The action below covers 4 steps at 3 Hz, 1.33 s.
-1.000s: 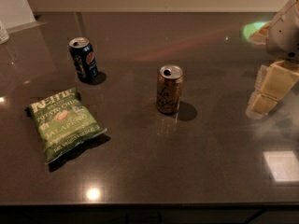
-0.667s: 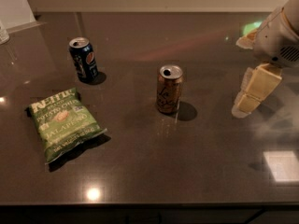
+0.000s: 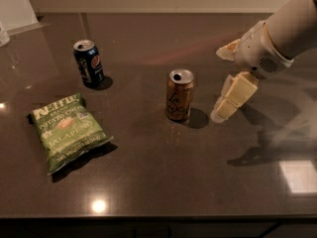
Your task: Move orange can near green jalapeno chip bag
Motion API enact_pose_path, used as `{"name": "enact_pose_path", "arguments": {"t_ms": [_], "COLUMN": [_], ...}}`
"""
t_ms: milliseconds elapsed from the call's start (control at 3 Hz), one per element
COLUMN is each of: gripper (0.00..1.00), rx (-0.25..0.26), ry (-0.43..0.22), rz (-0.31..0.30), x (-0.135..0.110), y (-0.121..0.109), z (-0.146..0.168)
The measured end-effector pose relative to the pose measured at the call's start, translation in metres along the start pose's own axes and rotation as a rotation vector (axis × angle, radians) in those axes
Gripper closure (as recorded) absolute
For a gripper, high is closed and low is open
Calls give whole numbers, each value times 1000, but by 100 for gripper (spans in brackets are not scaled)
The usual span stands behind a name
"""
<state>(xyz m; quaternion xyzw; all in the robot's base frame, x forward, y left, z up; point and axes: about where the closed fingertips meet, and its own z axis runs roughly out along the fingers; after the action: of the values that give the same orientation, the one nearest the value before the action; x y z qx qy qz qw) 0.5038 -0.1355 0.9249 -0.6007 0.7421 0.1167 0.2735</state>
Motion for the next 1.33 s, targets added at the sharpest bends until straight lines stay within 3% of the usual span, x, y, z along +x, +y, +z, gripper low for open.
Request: {"name": "enact_pose_path", "arguments": {"t_ms": [333, 1000, 1333], "gripper": [0, 0, 0], "rx": [-38, -51, -49], "ry": [-73, -160, -157], "rz": [-21, -49, -43], "x": [-23, -51, -52], "y": [1, 4, 3], "z": [11, 42, 54]}}
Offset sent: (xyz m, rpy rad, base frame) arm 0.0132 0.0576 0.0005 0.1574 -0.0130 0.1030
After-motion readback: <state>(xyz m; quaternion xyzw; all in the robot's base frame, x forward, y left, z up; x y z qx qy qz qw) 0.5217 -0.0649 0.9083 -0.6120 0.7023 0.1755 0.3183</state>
